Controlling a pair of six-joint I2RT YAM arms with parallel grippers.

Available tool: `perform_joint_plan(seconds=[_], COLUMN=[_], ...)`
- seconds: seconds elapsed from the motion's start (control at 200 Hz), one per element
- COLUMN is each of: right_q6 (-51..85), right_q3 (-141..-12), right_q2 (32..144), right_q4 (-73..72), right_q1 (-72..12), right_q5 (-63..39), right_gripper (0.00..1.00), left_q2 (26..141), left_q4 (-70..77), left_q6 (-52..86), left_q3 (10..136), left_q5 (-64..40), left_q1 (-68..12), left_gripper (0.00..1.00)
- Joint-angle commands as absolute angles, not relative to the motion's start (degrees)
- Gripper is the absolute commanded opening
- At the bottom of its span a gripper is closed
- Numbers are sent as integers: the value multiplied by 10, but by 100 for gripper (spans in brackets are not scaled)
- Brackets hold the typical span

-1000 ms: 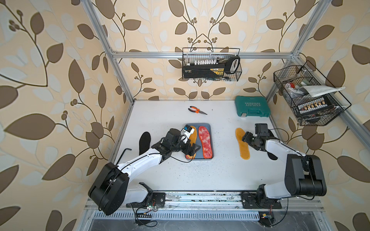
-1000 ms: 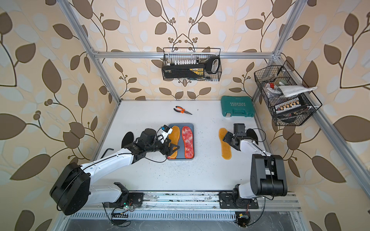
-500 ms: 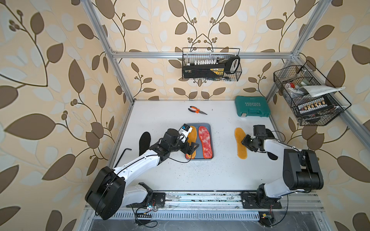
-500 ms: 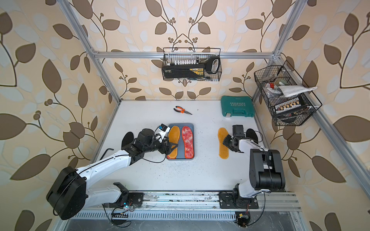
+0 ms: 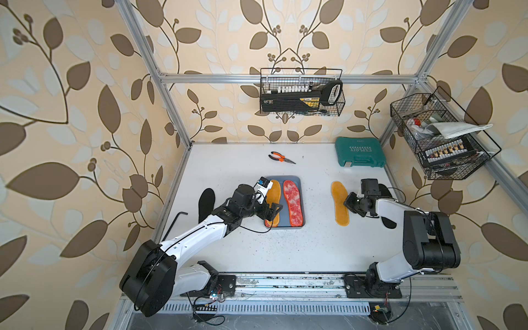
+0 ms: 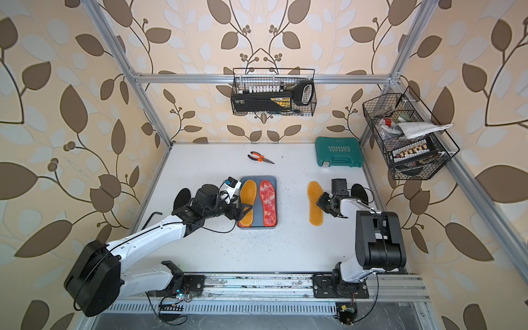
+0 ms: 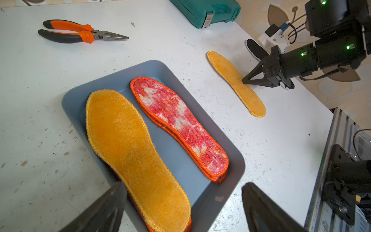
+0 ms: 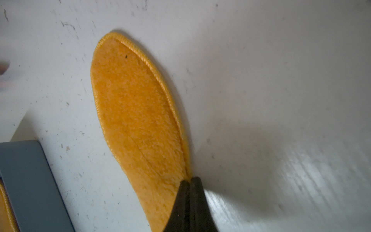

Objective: Put the insoles into the storage box
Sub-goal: Pick up the insole from the center of the board.

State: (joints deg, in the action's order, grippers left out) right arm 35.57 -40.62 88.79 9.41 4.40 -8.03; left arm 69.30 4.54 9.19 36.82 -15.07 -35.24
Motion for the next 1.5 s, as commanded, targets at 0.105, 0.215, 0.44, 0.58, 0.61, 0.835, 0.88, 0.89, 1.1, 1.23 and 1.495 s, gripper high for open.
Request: perform_joint_plan(seconds=[0.105, 0.215, 0.44, 0.58, 0.61, 0.835, 0.88, 0.89, 1.1, 1.23, 1.495], right_q6=[350, 341, 330, 328, 326, 315, 318, 319, 319, 319, 321], right_q3=[-381, -380, -411, -429, -431, -468, -473, -474, -471, -466, -445], right_q2=[824, 803, 832, 863, 866, 916, 926, 928, 930, 921, 880], right_q4=[98, 100, 132, 144, 147, 181, 186, 187, 182, 176, 141], right_q1=[44, 43, 40, 37, 33, -1, -2, -2, -2, -2, -2], right_q5=[-73, -63, -36, -43, -36, -6, -4, -4, 3, 10, -32], right_gripper=[0, 0, 31, 40, 40, 42, 42, 41, 16, 0, 0], left_q2=[682, 681, 678, 651, 647, 653, 656, 657, 657, 656, 673], left_q4=[60, 68, 89, 110, 112, 106, 101, 101, 95, 100, 93], left_q6=[81, 79, 84, 83, 82, 82, 83, 83, 82, 81, 82], left_q3=[364, 360, 351, 330, 327, 333, 336, 336, 340, 335, 348], left_q5=[-149, -151, -167, -160, -160, -167, -169, -169, -170, -167, -182], left_q1=[-352, -352, -352, -352, -352, -352, -352, -352, -352, -352, -352], left_gripper=[94, 94, 98, 99, 99, 99, 99, 99, 99, 99, 99])
